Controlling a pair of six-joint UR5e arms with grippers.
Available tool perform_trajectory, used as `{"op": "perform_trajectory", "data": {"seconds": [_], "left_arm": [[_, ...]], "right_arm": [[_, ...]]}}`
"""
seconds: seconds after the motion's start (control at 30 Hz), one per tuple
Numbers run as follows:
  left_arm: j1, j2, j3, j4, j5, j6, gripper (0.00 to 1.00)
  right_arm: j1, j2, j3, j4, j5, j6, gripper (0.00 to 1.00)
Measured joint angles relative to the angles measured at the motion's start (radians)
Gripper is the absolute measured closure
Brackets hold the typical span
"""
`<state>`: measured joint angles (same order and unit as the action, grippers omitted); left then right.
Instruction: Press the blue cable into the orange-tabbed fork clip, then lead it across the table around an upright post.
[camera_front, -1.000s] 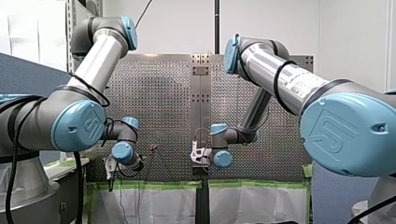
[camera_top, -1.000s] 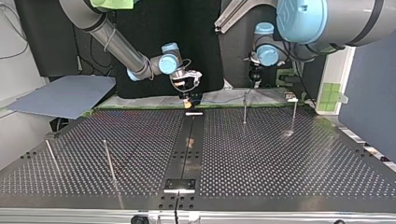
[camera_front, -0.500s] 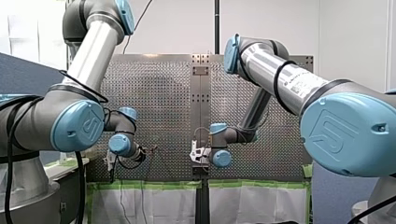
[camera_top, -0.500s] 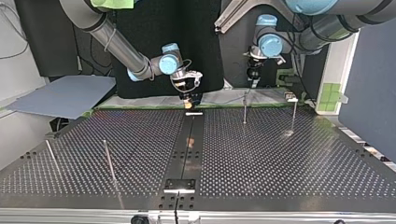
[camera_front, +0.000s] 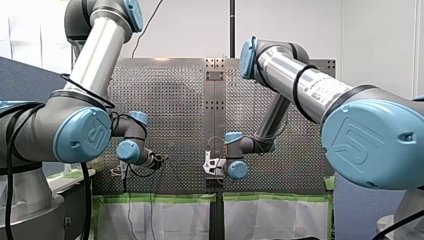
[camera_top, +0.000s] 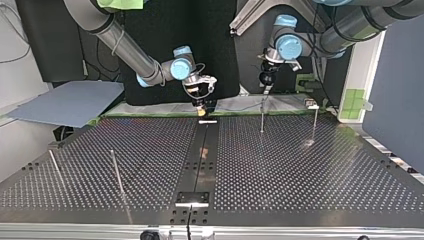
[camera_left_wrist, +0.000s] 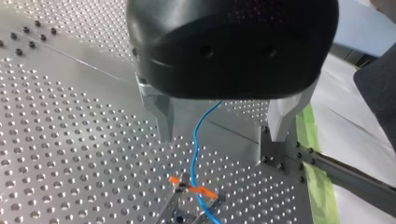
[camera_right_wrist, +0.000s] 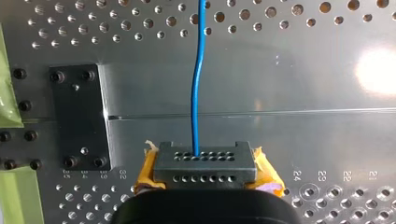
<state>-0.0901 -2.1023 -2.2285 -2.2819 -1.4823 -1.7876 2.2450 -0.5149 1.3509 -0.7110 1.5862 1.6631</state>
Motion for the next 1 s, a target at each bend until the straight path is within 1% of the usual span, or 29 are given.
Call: {"op": "perform_trajectory", "data": {"seconds": [0.27,0.47,0.83,1.0], "left_arm": [[-0.009,0.0,0.0,0.009,0.006,0.013,0.01],[-0.01,0.0,0.001,0.014,-0.003,0.017,0.01],[-0.01,0.0,0.0,0.014,-0.014,0.021,0.01],[-0.01,0.0,0.0,0.005,-0.026,0.023,0.01]], "right_arm": [[-0.001,0.0,0.0,0.001,0.0,0.0,1.0],[-0.003,0.0,0.0,0.005,-0.001,0.0,1.0],[0.001,0.0,0.0,0.008,-0.002,0.0,1.0],[0.0,0.0,0.0,0.008,-0.001,0.0,1.0]]}}
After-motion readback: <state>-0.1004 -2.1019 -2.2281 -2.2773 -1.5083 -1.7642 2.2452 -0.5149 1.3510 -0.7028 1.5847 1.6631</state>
